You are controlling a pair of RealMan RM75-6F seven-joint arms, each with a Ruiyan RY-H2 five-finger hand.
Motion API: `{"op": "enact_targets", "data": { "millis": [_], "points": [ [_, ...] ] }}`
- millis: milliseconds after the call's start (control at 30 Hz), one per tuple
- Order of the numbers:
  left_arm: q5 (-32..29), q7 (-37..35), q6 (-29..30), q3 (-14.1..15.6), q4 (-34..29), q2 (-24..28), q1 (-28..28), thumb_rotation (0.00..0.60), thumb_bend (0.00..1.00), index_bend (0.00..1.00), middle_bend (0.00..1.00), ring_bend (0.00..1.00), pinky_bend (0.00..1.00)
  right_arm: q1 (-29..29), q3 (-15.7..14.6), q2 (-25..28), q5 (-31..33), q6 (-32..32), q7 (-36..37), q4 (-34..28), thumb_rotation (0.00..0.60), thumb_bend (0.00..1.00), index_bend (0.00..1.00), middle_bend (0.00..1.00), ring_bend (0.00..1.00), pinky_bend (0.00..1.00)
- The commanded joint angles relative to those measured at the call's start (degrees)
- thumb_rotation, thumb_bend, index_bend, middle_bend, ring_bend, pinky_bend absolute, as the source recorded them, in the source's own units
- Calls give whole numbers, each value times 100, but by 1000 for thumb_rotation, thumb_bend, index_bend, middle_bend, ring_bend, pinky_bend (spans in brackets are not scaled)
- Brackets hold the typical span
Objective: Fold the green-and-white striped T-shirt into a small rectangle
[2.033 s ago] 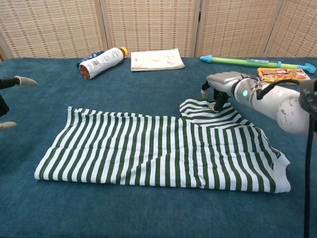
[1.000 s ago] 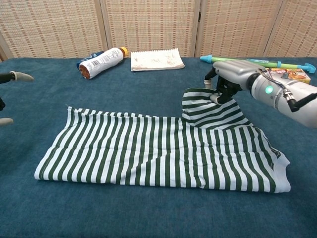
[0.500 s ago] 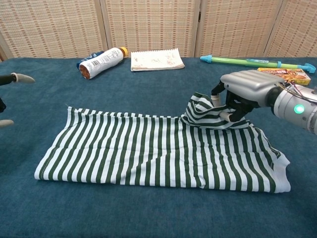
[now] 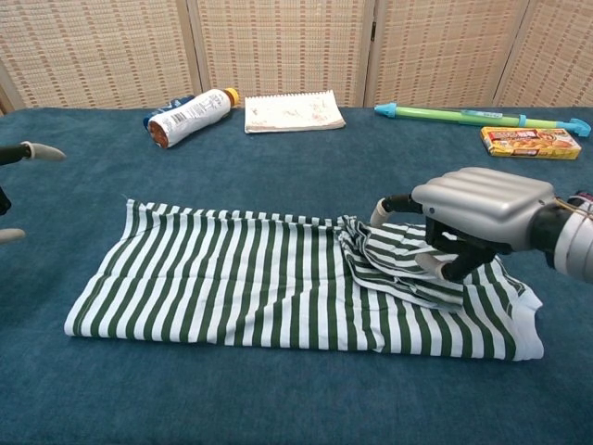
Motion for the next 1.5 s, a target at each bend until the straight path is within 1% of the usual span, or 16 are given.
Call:
{"op": "enact_targets", "data": {
  "millis": [33,167,300,367,467,567,633,700,833,867,967,1100,1267,1367,1500],
  "points": [
    [-2,3,-3,-3,-6,6,-2,600,380,0,930,868,1000,-116,-128,189,-245,97,139,-230,600,494,163,942,1000,1000],
    [4,11,17,-22,-20,22,-6,600,380,0,930,868,1000,-214,-125,341,-455,257,279,-363,600,494,163,943,1000,1000],
    [62,31,85,-47,-21,38,-9,600,380,2,929,867,1000,-310,-28,405,-495,412,415,-348,600,494,180,943,1000,1000],
    [158,35,138,-43,19,22,-11,600,380,18,919,858,1000,-343,20,449,-501,461,483,-360,600,494,213,942,1000,1000],
    [506,-6,142,30,246,-13,-73,600,380,77,884,821,996,-423,108,572,-576,631,586,-424,600,494,253,942,1000,1000],
    [1031,-136,180,151,691,-126,-166,600,380,165,856,782,970,-534,182,751,-680,861,665,-520,600,495,282,942,1000,1000],
    [1441,-309,234,258,1112,-250,-243,600,380,225,842,761,951,-614,221,897,-729,997,704,-586,600,494,295,942,1000,1000],
    [1759,-538,255,370,1483,-337,-311,600,380,262,829,746,940,-692,244,1053,-768,1106,726,-667,600,494,307,942,1000,1000],
    [2437,-1007,410,632,2161,-491,-453,600,380,293,824,741,925,-831,265,1311,-823,1258,778,-806,600,494,315,942,1000,1000],
    [2680,-1089,506,720,2432,-567,-506,600,380,294,824,740,922,-872,266,1374,-840,1298,791,-833,600,494,317,942,1000,1000],
    [3158,-1300,797,889,3190,-857,-613,600,370,301,824,736,913,-977,251,1496,-873,1381,799,-895,600,494,318,942,1000,1000],
    [3402,-1671,1108,984,3937,-1239,-671,600,315,306,823,735,912,-1096,211,1593,-931,1447,805,-976,600,494,319,942,1000,1000],
    [3605,-1840,1530,1053,4890,-1799,-689,600,216,319,824,739,913,-1200,207,1663,-958,1486,824,-1017,600,494,319,942,1000,1000],
    [3656,-1928,1750,1083,5551,-2171,-685,600,197,328,824,745,913,-1264,221,1706,-981,1527,824,-1059,600,494,321,942,1000,1000],
    [3594,-2057,1838,1085,6097,-2524,-677,600,196,338,824,749,913,-1332,238,1732,-995,1565,806,-1099,600,494,325,942,1000,1000]
  ]
}}
